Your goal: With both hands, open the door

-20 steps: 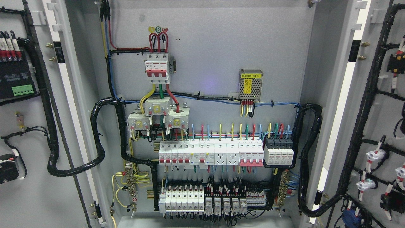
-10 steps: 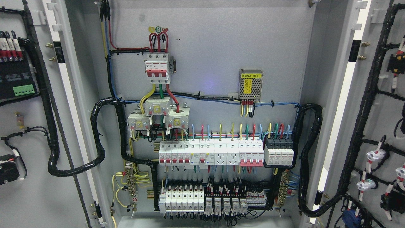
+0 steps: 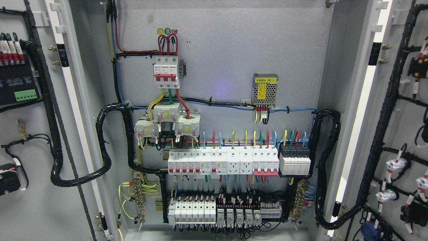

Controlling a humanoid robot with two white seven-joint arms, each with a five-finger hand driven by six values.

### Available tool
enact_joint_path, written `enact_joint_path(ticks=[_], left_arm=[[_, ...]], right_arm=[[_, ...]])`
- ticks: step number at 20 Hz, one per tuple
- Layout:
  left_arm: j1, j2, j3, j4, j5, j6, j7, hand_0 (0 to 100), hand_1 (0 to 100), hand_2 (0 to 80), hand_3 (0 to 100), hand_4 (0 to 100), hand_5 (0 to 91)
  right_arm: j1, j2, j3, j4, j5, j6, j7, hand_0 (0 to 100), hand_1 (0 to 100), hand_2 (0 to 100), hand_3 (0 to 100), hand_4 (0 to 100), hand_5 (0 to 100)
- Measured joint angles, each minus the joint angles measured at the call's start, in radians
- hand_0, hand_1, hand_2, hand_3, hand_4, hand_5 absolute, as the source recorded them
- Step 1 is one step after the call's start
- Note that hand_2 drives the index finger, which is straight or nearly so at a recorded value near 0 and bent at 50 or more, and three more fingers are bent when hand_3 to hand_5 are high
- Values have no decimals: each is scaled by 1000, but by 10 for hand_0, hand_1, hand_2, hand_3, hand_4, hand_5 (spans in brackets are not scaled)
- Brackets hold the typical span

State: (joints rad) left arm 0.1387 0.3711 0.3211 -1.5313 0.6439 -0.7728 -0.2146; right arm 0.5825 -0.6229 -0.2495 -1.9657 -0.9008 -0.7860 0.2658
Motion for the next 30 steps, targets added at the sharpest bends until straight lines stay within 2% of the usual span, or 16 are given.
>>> enact_joint_path(ticks=[6,7,10,14,18,25,30], left_arm=[[23,-63,-47,-83,-87,-3,-1,120,389,0,0,0,0],[32,-76,-57,-100,-104,21,-1,120,389,0,0,0,0],[68,-118,-88,-152,-157,133,-5,120,389,0,0,0,0],[128,-174,-130,-209,-239,275,27,120,389,0,0,0,0],[191,-218,-166,-252,-298,420,38,120,389,0,0,0,0],[296,-255,-207,-296,-344,686,44,120,389,0,0,0,0],[407,-253,-225,-315,-355,735,44,120,389,0,0,0,0]], right_arm=[[-30,-21,86,-3,9,0,1,120,389,0,0,0,0],[-35,-24,103,-3,12,0,1,120,389,0,0,0,0],[-45,-30,163,2,44,0,1,120,389,0,0,0,0],[-54,-33,253,20,101,0,3,120,389,0,0,0,0],[-58,-30,348,57,136,0,2,120,389,0,0,0,0],[-40,2,486,163,184,0,-1,120,389,0,0,0,0],[-14,22,553,264,195,1,-4,120,389,0,0,0,0]])
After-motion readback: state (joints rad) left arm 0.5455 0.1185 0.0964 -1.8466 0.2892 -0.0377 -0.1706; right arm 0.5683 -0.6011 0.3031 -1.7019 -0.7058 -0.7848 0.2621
